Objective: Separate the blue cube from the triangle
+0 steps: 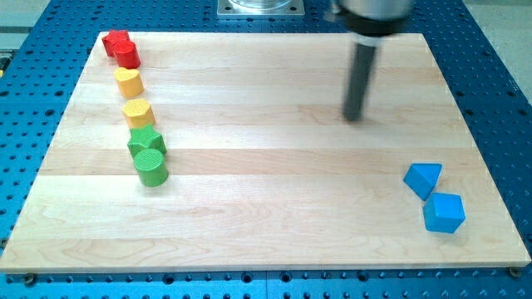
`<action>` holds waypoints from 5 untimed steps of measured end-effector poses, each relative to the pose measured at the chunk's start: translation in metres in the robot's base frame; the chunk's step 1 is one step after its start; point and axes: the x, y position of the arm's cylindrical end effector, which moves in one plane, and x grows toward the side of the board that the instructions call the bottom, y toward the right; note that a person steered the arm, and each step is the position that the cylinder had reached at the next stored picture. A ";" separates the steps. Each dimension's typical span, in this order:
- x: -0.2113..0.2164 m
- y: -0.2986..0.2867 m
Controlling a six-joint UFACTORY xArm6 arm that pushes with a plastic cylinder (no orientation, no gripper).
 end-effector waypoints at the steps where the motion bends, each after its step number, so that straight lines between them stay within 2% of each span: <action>1: 0.070 0.096; 2: 0.148 0.136; 3: 0.207 0.129; 4: 0.202 0.086; 5: 0.184 0.095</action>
